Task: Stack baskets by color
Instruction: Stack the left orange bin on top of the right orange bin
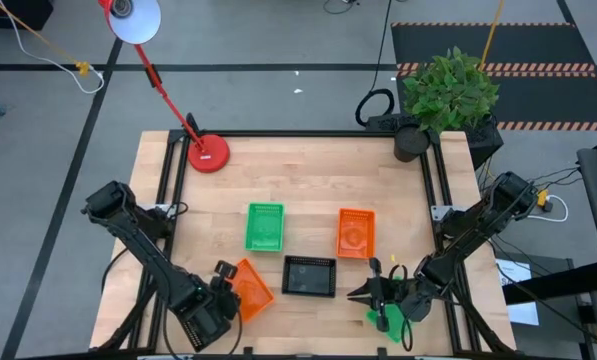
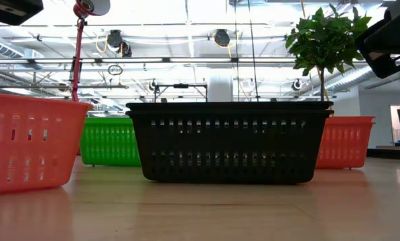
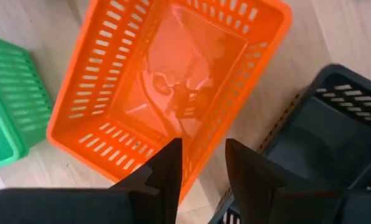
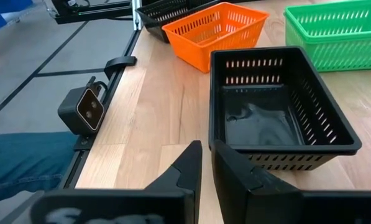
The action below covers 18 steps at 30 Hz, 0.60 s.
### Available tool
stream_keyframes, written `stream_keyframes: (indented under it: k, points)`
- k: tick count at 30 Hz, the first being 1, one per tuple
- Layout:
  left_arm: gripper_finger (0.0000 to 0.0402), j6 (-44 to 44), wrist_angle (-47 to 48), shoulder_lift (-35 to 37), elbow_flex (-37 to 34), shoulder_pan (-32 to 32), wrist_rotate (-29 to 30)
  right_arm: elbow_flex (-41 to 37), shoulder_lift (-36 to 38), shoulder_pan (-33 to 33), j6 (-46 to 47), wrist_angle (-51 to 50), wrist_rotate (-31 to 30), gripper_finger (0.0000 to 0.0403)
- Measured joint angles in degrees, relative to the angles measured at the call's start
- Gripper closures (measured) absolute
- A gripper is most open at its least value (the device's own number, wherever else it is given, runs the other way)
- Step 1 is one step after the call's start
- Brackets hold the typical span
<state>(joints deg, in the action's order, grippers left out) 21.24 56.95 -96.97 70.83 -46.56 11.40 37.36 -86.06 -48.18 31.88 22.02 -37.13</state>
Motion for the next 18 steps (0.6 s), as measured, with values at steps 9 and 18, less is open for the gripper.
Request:
stream_keyframes:
  k: [9, 18]
  points:
    - [0.0277, -2.7, 0.2, 0.0, -1.4, 0.6, -2.4, 0.0, 0.0, -1.1, -1.2, 0.0, 0.1, 0.0374]
    - [0.0277, -2.7, -1.4, 0.0, -5.5, 1.1, -2.0, 0.0, 0.0, -1.0, -1.1, 0.0, 0.0, 0.0374]
